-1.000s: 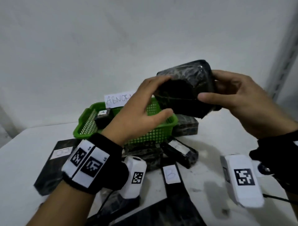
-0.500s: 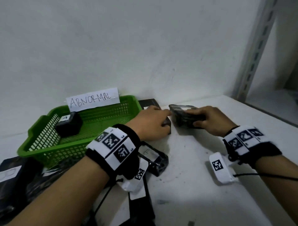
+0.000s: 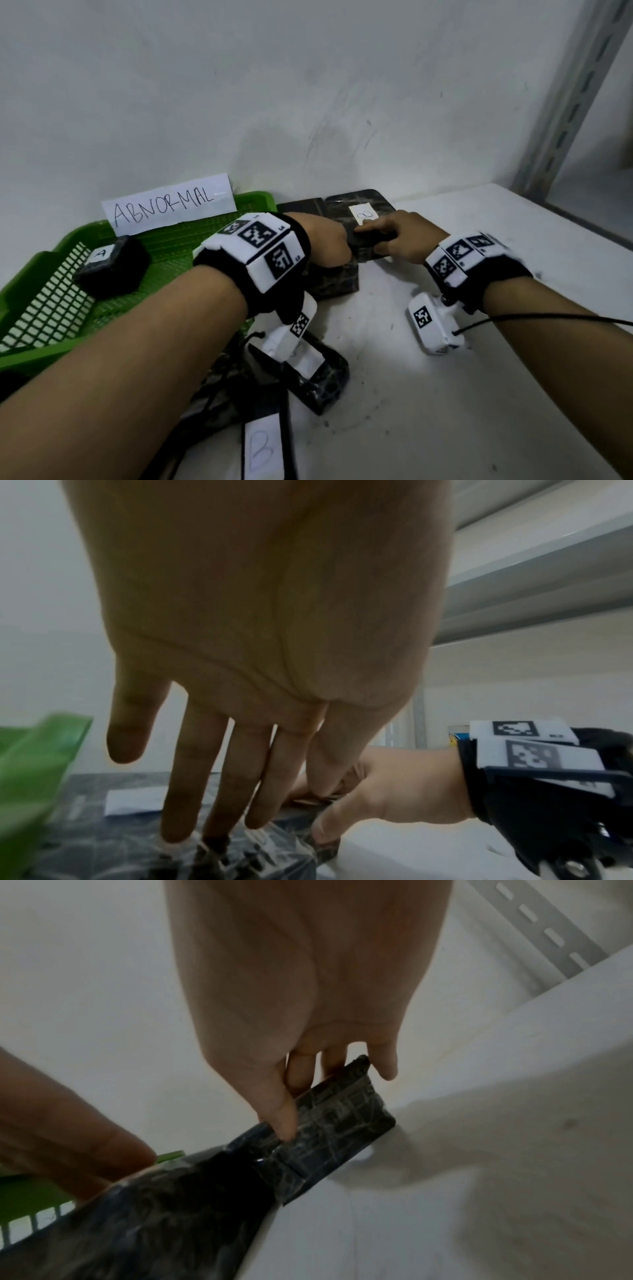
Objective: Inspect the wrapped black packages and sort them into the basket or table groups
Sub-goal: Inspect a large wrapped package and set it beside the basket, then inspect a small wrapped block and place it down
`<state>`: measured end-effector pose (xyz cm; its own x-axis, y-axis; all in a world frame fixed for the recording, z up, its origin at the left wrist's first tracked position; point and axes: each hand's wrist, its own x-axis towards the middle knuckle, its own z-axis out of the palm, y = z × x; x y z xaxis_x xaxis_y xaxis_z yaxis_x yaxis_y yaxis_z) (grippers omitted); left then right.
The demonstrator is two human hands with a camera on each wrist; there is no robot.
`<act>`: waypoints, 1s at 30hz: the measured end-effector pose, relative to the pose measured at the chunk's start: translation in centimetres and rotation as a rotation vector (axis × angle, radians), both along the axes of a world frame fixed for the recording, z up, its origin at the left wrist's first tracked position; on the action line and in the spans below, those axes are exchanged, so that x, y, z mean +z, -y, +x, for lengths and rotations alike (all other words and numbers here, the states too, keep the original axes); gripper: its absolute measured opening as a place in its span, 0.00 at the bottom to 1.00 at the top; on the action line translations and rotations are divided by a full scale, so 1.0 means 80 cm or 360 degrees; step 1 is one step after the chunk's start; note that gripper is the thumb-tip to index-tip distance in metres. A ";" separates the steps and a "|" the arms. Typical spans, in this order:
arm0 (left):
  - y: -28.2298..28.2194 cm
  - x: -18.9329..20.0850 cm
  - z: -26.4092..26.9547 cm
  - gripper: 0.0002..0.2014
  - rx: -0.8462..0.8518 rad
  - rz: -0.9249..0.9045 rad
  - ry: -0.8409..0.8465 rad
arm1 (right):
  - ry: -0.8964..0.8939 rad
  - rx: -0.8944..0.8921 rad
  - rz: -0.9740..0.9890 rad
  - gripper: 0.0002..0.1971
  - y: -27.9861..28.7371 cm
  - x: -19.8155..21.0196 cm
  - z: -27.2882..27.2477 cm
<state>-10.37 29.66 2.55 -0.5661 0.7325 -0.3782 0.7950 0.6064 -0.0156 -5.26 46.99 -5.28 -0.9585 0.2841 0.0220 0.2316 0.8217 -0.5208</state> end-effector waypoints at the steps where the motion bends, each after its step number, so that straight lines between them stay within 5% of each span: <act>1: -0.002 -0.001 -0.002 0.17 0.0005 0.0002 0.0000 | 0.0006 0.0010 0.0005 0.28 -0.003 0.000 -0.002; 7: 0.002 -0.004 -0.001 0.15 -0.0010 0.0166 0.0075 | 0.0113 0.0055 0.0117 0.33 -0.007 0.005 0.001; 11: 0.036 0.010 0.008 0.15 0.0041 0.0599 0.0172 | 0.0054 0.0198 0.0275 0.33 0.017 0.060 0.019; 16: 0.112 0.027 0.027 0.10 0.0165 0.1131 0.0199 | -0.0003 0.0301 0.0301 0.17 0.075 0.124 0.049; 21: 0.207 0.023 0.049 0.08 0.0247 0.1312 0.0166 | 0.0017 0.0467 0.0339 0.09 0.175 0.133 0.070; 26: 0.285 -0.001 0.064 0.08 0.0426 0.1316 0.0271 | 0.0369 0.0390 0.0797 0.23 0.250 0.077 0.080; 30: 0.288 -0.037 0.083 0.08 0.0440 0.1283 0.0394 | 0.0649 0.0129 0.0666 0.38 0.251 0.037 0.095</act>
